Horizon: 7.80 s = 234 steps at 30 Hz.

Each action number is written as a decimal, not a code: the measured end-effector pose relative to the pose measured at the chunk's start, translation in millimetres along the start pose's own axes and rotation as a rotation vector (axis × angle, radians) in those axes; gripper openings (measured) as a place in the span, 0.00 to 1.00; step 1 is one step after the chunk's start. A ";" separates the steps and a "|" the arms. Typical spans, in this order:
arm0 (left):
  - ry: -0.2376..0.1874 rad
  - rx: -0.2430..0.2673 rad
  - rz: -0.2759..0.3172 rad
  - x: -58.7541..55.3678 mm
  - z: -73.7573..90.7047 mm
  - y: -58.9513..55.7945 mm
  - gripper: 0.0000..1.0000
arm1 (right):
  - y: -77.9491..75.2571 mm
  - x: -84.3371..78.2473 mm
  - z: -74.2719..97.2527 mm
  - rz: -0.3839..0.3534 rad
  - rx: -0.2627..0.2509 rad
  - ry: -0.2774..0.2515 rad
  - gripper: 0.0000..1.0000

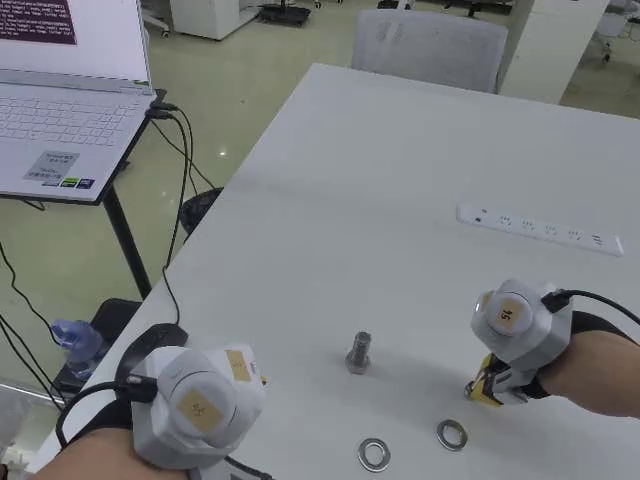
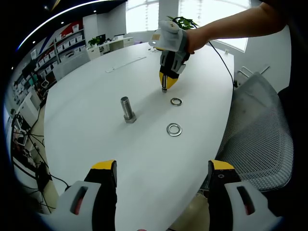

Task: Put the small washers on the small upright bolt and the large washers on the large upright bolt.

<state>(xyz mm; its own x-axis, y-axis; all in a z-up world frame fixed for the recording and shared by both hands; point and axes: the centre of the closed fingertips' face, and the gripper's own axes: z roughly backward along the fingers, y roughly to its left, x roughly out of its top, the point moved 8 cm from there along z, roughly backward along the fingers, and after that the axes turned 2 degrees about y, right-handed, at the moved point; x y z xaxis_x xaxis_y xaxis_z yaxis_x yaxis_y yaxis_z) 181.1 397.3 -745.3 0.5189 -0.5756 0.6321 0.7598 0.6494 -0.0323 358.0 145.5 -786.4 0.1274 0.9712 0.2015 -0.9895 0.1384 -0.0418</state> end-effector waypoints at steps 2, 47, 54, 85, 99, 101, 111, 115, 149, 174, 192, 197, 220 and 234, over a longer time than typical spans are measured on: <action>0.003 -0.001 0.000 -0.9 0.2 0.5 0.77 | 0.2 0.0 -0.8 0.000 0.001 0.002 0.13; -0.009 0.006 -0.009 3.7 2.8 4.7 0.76 | -0.9 13.6 19.9 0.027 -0.007 -0.059 0.27; -0.007 0.016 -0.025 7.1 5.9 3.3 0.78 | 6.6 24.0 30.3 0.066 0.003 -0.086 0.31; -0.029 0.016 -0.021 12.7 10.6 -7.2 0.78 | 55.4 14.1 11.9 0.210 0.091 -0.087 0.36; -0.077 0.012 -0.020 11.6 11.3 -4.8 0.78 | 56.9 7.0 -8.7 0.202 0.100 -0.067 0.34; -0.073 0.014 -0.025 11.4 10.9 -4.1 0.78 | 56.7 6.4 -9.7 0.205 0.100 -0.061 0.34; -0.070 0.022 -0.033 12.8 9.7 1.3 0.78 | 56.1 4.3 -13.3 0.209 0.093 -0.046 0.32; -0.058 0.019 -0.034 11.0 8.9 1.1 0.78 | 57.0 4.8 -13.4 0.214 0.084 -0.042 0.32; -0.031 0.012 -0.026 4.8 11.0 -8.2 0.71 | 63.1 9.4 -11.9 0.170 0.051 -0.002 0.22; -0.047 0.023 -0.041 13.0 8.5 -10.1 0.71 | 34.9 -22.9 58.7 0.039 0.009 -0.008 0.22; -0.046 0.024 -0.023 9.3 4.7 -11.8 0.71 | 22.3 60.9 82.9 0.140 0.007 -0.088 0.22; -0.045 0.024 -0.016 7.5 3.4 -10.7 0.71 | 23.4 78.8 77.4 0.164 0.019 -0.088 0.22; -0.069 0.018 -0.001 10.7 -5.0 -4.2 0.77 | 22.7 126.1 51.3 0.209 0.047 -0.079 0.22; -0.067 0.012 0.007 6.3 -7.5 -8.4 0.76 | 21.3 143.8 35.9 0.228 0.061 -0.068 0.22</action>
<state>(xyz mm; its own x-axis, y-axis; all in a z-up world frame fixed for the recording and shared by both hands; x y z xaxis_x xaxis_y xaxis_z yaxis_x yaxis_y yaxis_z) 180.9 384.4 -746.9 0.4960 -0.5367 0.6826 0.7513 0.6594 -0.0275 352.8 281.2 -723.2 -0.1031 0.9602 0.2596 -0.9946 -0.0973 -0.0354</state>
